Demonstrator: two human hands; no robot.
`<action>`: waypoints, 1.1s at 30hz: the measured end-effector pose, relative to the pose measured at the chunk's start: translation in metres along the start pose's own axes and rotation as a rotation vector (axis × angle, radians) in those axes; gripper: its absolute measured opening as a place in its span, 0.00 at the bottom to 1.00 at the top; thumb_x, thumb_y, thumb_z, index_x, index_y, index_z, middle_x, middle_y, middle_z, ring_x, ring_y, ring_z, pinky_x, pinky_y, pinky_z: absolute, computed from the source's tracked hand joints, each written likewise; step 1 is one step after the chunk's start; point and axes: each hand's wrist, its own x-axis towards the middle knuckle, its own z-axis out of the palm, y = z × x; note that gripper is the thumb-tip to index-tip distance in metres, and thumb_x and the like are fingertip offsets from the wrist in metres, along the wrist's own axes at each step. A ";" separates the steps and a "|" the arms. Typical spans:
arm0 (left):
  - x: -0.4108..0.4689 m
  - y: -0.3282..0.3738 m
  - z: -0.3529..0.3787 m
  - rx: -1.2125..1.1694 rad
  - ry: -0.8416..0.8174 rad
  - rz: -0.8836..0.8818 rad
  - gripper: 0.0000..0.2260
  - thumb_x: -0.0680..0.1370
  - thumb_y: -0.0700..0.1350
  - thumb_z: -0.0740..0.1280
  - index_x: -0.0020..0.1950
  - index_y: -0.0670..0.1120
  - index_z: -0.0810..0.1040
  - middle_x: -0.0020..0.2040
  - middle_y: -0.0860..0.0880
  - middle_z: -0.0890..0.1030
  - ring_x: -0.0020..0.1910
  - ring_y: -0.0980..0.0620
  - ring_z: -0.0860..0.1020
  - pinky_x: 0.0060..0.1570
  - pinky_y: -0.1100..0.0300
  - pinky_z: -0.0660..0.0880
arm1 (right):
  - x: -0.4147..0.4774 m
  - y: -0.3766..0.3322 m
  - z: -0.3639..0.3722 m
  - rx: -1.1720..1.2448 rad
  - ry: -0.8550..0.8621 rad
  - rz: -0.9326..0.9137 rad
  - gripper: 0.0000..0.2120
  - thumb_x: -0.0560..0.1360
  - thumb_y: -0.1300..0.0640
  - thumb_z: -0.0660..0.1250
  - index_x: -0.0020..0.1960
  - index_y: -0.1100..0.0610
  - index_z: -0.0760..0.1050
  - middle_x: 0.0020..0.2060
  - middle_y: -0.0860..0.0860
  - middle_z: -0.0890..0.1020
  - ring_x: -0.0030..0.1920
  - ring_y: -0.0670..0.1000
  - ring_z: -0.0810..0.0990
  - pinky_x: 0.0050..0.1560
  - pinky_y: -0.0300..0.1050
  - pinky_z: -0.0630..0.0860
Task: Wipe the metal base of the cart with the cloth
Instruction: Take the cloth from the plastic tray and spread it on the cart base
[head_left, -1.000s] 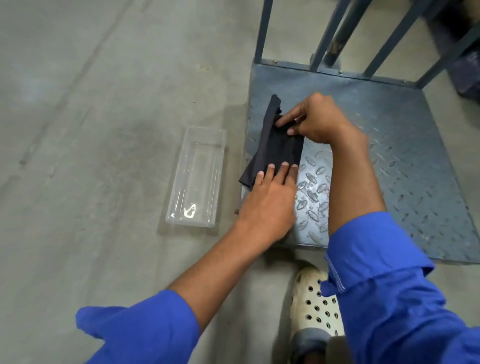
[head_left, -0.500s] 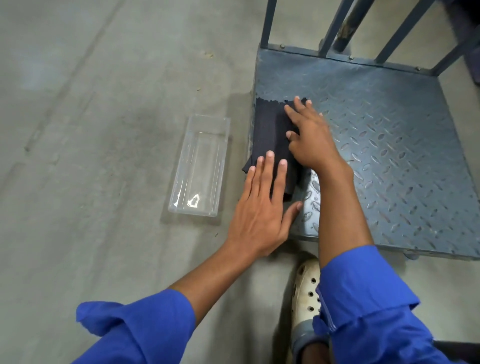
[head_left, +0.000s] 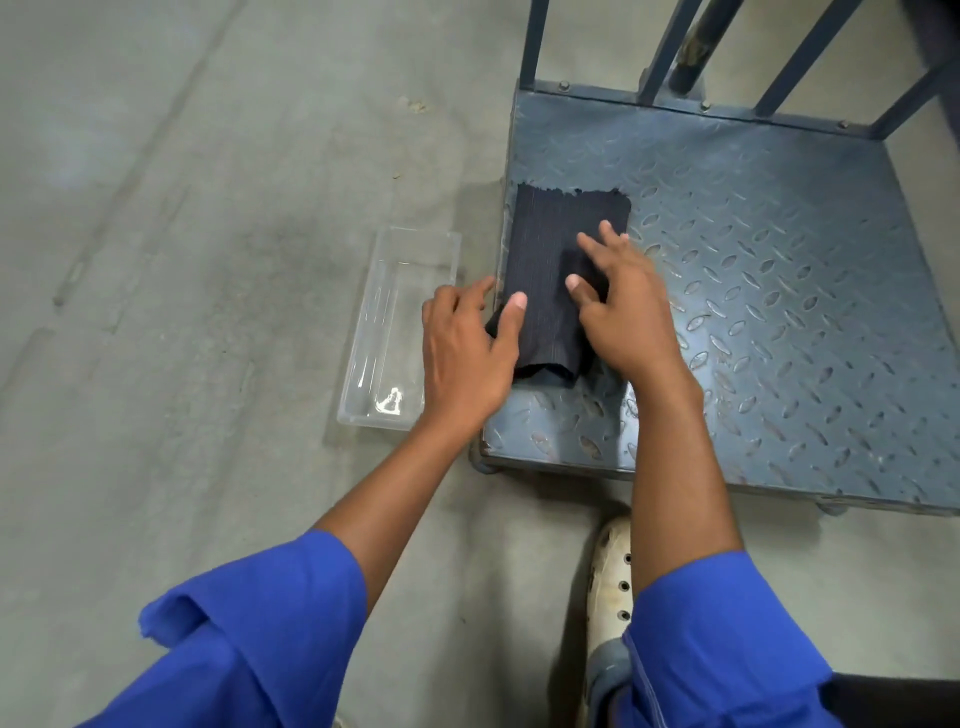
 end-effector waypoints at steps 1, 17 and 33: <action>0.006 0.002 -0.001 0.017 -0.022 -0.023 0.23 0.82 0.58 0.71 0.71 0.45 0.80 0.58 0.47 0.78 0.60 0.48 0.76 0.62 0.56 0.72 | -0.006 0.003 0.003 0.006 0.064 0.032 0.25 0.84 0.57 0.68 0.80 0.55 0.70 0.81 0.55 0.67 0.82 0.58 0.61 0.81 0.49 0.56; -0.005 -0.022 0.012 0.512 -0.306 0.396 0.33 0.87 0.58 0.45 0.87 0.42 0.48 0.88 0.43 0.45 0.87 0.45 0.42 0.85 0.46 0.44 | -0.007 -0.001 -0.003 0.014 0.053 -0.092 0.20 0.83 0.60 0.68 0.74 0.52 0.78 0.78 0.48 0.72 0.80 0.52 0.67 0.76 0.33 0.56; -0.013 -0.024 0.014 0.435 -0.307 0.357 0.30 0.87 0.55 0.44 0.88 0.44 0.48 0.88 0.47 0.46 0.87 0.47 0.40 0.85 0.47 0.41 | 0.031 -0.011 0.025 -0.141 -0.047 -0.089 0.24 0.88 0.49 0.55 0.83 0.52 0.63 0.84 0.51 0.61 0.86 0.54 0.52 0.84 0.53 0.50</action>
